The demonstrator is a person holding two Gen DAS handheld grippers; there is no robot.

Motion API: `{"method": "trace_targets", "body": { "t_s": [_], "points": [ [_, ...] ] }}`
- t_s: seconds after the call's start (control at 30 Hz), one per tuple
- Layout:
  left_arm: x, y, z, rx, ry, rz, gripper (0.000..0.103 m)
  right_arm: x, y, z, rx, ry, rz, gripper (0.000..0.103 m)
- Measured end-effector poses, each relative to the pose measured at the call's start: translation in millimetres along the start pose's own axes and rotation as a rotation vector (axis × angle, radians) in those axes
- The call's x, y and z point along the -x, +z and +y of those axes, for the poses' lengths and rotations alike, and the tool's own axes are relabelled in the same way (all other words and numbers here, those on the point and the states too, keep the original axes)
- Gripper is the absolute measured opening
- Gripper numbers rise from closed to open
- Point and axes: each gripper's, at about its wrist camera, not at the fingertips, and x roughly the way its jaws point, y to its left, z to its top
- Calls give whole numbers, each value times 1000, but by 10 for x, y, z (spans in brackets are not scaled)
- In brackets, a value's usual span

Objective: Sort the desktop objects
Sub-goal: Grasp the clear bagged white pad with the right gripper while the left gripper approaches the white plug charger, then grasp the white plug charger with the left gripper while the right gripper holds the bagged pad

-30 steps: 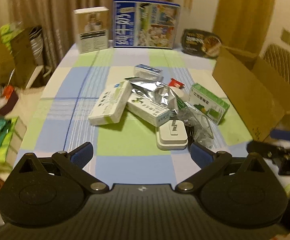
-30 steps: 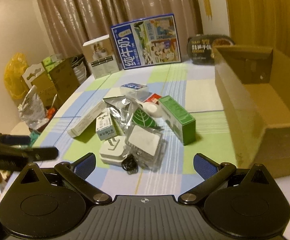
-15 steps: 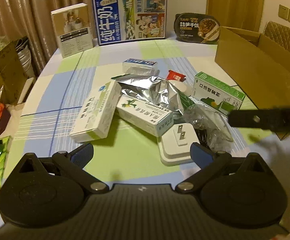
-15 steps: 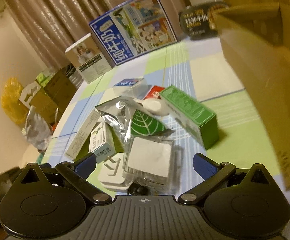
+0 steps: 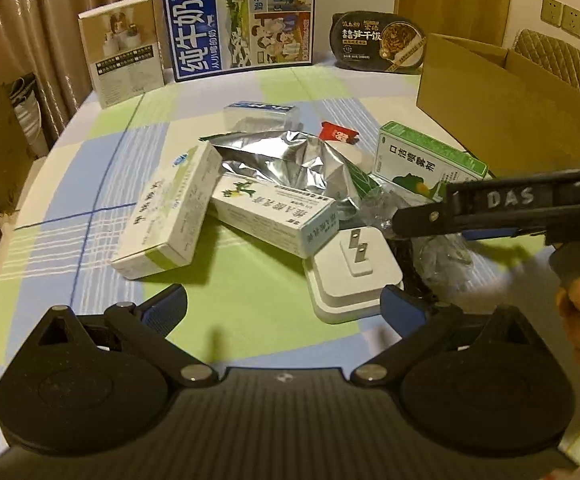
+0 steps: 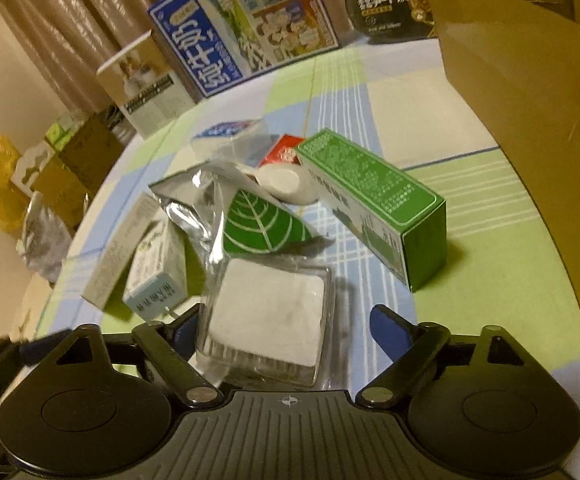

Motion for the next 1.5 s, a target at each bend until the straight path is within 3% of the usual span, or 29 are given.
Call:
{"method": "trace_targets", "body": {
  "t_s": [0.03,0.07,0.1,0.27,0.5,0.7,0.77,0.87,0.97,1.1,1.37,1.5],
  "points": [
    [-10,3,-9,-1,-10,-2,99,-3,-9,2,11,-2,2,72],
    [-21,4,-18,-3,-16,-2,99,-3,-12,11,21,0,3,58],
    [-34,9,-32,-4,-17,-1,99,5,-12,12,28,0,3,54],
    [-87,28,-90,-4,-30,2,96,140,-31,-19,70,-55,-26,50],
    [-158,67,-191,-2,-41,-2,92,287,-130,-107,131,-159,-53,50],
    [-308,123,-279,21,-45,7,83,286,-150,-119,174,-179,-68,50],
    [-366,129,-285,41,-49,24,74,272,-162,-94,204,-189,-72,50],
    [-437,124,-305,54,-45,37,70,247,-184,-58,244,-197,-78,51],
    [-457,126,-306,70,-57,33,58,220,-185,-42,257,-192,-78,59],
    [-398,120,-313,41,-38,44,56,201,-204,-10,294,-191,-75,70],
    [-144,-64,-249,-37,-16,72,56,170,-234,4,303,-196,-56,72],
    [-203,-65,-276,-41,-7,83,63,158,-263,17,321,-208,-57,75]
  ]
}}
